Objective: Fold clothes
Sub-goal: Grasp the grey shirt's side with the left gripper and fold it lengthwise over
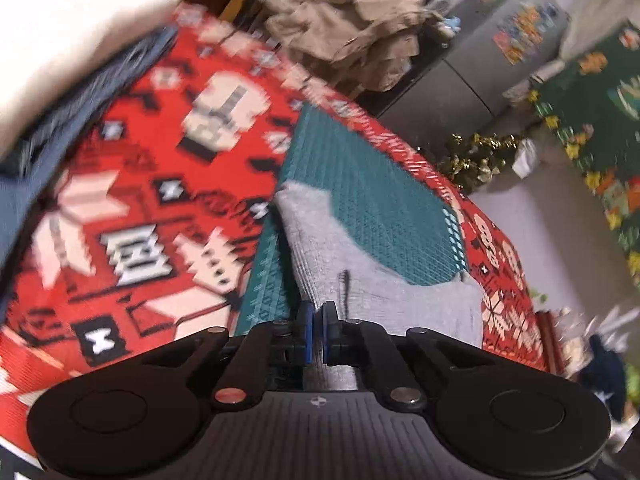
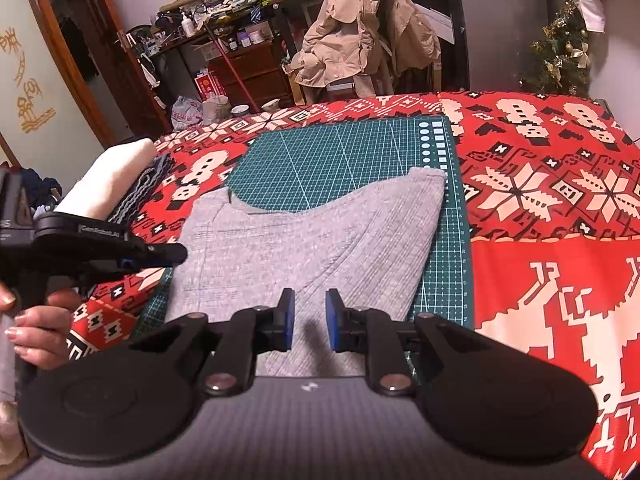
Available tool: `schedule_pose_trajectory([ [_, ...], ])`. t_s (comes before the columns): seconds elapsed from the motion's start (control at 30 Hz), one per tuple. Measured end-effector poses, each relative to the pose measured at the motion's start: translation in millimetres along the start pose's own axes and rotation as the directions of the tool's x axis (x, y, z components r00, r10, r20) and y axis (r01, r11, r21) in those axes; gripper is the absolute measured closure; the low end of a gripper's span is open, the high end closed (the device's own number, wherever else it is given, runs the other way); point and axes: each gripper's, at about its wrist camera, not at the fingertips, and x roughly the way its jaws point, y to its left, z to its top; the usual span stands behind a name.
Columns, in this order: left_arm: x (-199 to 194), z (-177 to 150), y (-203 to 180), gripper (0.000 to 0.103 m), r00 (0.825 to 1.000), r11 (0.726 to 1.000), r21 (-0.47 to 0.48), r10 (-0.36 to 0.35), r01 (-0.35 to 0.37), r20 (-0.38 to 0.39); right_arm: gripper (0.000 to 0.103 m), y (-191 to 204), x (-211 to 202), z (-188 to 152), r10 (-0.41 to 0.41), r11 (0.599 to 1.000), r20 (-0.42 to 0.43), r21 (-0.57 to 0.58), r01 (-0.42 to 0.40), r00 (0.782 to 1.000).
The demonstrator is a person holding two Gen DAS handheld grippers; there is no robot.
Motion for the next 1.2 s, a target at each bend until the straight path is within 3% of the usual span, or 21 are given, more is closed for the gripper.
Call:
schedule_pose_trajectory([
  [0.17, -12.6, 12.7, -54.4, 0.099, 0.999, 0.986, 0.167, -0.022, 0.013, 0.049, 0.085, -9.3, -7.1, 3.9, -0.015, 1.000, 0.026, 0.023, 0.015, 1.000],
  [0.33, -5.5, 14.6, -119.1, 0.099, 0.997, 0.942, 0.335, -0.056, 0.035, 0.051, 0.085, -30.3, -22.7, 6.5, -0.046, 0.997, 0.069, 0.066, 0.041, 0.997],
  [0.57, 43.7, -12.6, -191.6, 0.099, 0.996, 0.870, 0.484, -0.079, 0.089, -0.040, 0.085, -72.6, -45.4, 3.2, -0.093, 0.987, 0.123, 0.145, 0.075, 0.988],
  [0.7, 84.4, -35.3, -209.7, 0.098, 0.995, 0.852, 0.518, -0.032, 0.077, -0.095, 0.085, -100.0, -52.5, -1.8, -0.114, 0.975, 0.133, 0.204, 0.086, 0.984],
  [0.77, 97.9, -38.4, -204.8, 0.098, 0.989, 0.871, 0.481, -0.036, 0.101, -0.143, 0.084, -110.3, -52.2, -2.9, -0.113, 0.970, 0.134, 0.229, 0.080, 0.985],
  [0.87, 91.0, -35.0, -193.9, 0.096, 0.978, 0.898, 0.406, -0.101, 0.170, -0.184, 0.082, -120.5, -48.9, -2.6, -0.105, 0.966, 0.137, 0.251, 0.068, 0.985],
  [0.93, 76.7, -32.3, -188.1, 0.086, 0.974, 0.900, 0.388, -0.138, 0.198, -0.178, 0.078, -122.9, -44.3, 0.1, -0.094, 0.965, 0.140, 0.258, 0.055, 0.986],
  [1.0, 62.5, -28.2, -181.9, 0.083, 0.974, 0.901, 0.382, -0.153, 0.206, -0.165, 0.077, -123.4, -37.3, 5.4, -0.071, 0.963, 0.141, 0.266, 0.032, 0.987],
  [1.2, 43.8, -13.3, -142.8, 0.078, 0.979, 0.938, 0.296, -0.143, 0.181, -0.144, 0.077, -116.3, -11.2, 22.2, 0.042, 0.943, 0.112, 0.324, -0.077, 0.993],
])
